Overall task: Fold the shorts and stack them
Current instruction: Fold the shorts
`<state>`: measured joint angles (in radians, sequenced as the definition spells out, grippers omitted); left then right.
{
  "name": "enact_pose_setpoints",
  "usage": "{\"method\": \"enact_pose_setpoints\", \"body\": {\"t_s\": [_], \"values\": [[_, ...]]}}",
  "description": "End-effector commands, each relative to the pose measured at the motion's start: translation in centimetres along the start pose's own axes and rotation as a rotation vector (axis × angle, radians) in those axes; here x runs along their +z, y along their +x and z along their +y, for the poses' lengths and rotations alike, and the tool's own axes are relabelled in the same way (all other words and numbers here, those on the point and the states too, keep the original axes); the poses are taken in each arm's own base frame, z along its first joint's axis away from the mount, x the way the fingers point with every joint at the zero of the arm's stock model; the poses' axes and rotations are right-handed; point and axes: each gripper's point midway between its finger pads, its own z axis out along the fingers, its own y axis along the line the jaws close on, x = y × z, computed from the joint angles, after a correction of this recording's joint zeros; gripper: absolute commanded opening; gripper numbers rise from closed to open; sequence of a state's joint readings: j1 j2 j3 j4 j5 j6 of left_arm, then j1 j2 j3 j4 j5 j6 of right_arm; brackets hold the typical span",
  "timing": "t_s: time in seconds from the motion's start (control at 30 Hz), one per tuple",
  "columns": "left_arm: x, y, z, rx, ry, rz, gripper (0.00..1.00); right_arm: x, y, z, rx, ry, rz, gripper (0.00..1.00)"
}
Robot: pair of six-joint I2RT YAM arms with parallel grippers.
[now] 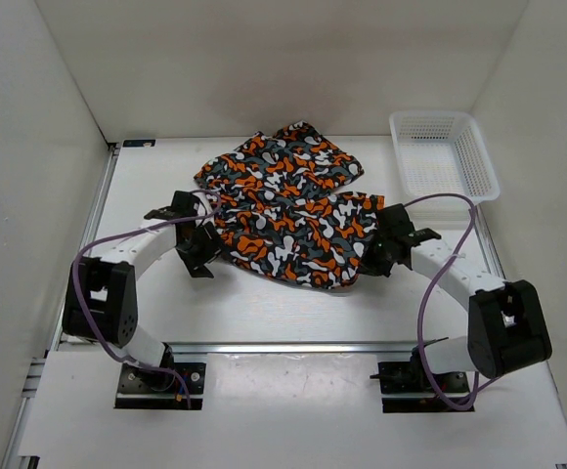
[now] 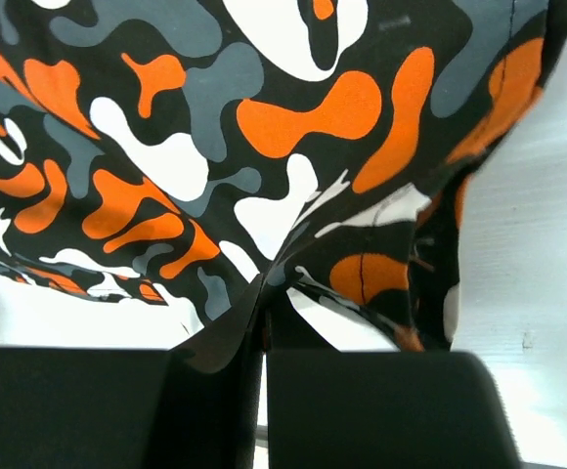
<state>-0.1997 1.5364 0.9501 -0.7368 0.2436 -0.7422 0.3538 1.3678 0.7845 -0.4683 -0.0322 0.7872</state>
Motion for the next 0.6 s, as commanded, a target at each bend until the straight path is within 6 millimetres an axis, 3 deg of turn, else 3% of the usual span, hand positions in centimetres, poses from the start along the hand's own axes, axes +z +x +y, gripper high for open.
{"method": "enact_pose_setpoints", "body": {"t_s": [0.0, 0.27, 0.4, 0.57], "values": [[0.5, -2.1, -0.8, -0.018, 0.005, -0.090, 0.73, -0.9, -0.4, 0.3, 0.006, -0.020, -0.043, 0.00], [4.3, -4.7, -0.5, -0.030, -0.074, -0.095, 0.60, -1.5, 0.1, -0.1, 0.006, -0.024, -0.047, 0.00], [5.0, -5.9, -0.8, -0.021, -0.091, -0.109, 0.60, -2.1, 0.0, -0.3, -0.004, -0.028, -0.066, 0.00], [4.9, -5.8, -0.6, -0.033, -0.098, -0.117, 0.56, -2.2, 0.4, -0.9, -0.004, -0.017, -0.068, 0.00]]}}
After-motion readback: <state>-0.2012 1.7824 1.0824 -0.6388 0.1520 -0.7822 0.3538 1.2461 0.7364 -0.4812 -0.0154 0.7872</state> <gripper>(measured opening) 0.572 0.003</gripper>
